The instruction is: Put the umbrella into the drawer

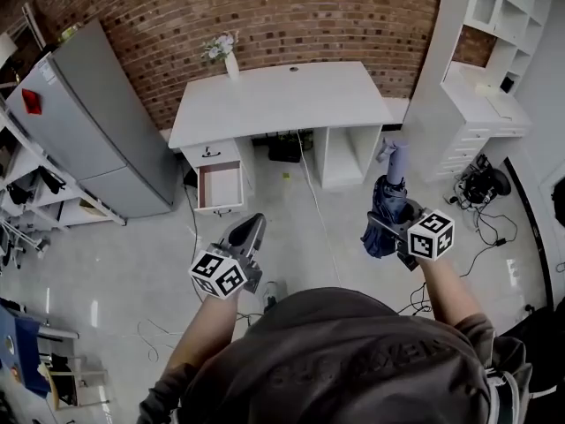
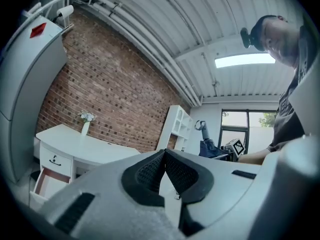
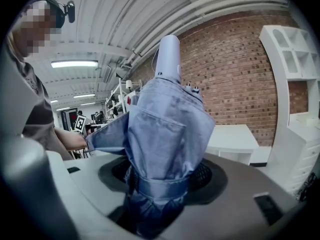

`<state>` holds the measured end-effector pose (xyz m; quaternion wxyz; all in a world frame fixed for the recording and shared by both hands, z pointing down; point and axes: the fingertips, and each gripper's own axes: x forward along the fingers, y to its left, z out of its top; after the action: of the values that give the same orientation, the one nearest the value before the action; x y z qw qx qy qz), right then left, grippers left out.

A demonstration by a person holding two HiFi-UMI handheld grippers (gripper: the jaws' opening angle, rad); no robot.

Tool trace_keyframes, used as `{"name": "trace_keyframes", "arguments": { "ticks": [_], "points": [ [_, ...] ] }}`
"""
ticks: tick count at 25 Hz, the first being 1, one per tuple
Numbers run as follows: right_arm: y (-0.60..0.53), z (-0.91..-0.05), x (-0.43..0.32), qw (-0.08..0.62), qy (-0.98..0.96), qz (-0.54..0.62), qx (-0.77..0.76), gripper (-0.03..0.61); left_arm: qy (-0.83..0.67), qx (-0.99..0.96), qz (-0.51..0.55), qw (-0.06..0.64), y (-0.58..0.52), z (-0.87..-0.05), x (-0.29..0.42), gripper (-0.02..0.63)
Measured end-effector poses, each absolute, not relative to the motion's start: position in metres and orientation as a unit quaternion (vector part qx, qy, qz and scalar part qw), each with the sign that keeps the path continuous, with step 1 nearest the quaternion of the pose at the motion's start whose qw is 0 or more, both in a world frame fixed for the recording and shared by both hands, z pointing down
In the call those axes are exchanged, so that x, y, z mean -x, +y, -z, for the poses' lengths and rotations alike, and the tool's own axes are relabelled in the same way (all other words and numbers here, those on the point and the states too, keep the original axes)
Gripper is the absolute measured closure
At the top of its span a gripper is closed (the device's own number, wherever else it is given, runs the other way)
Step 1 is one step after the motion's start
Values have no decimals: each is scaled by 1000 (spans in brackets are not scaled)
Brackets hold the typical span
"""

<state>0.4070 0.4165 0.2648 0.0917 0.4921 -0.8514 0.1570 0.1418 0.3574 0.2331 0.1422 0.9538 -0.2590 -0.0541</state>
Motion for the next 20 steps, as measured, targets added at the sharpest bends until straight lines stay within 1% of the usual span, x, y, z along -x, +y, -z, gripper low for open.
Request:
{"name": "trace_keyframes", "arguments": {
  "ticks": [11, 20],
  "points": [
    [257, -244, -318, 69, -824, -158, -540, 327, -196, -971, 41, 129, 171, -218, -69, 614],
    [189, -246, -305, 85, -814, -169, -549, 327, -190, -969, 50, 149, 95, -232, -52, 614]
  ]
}}
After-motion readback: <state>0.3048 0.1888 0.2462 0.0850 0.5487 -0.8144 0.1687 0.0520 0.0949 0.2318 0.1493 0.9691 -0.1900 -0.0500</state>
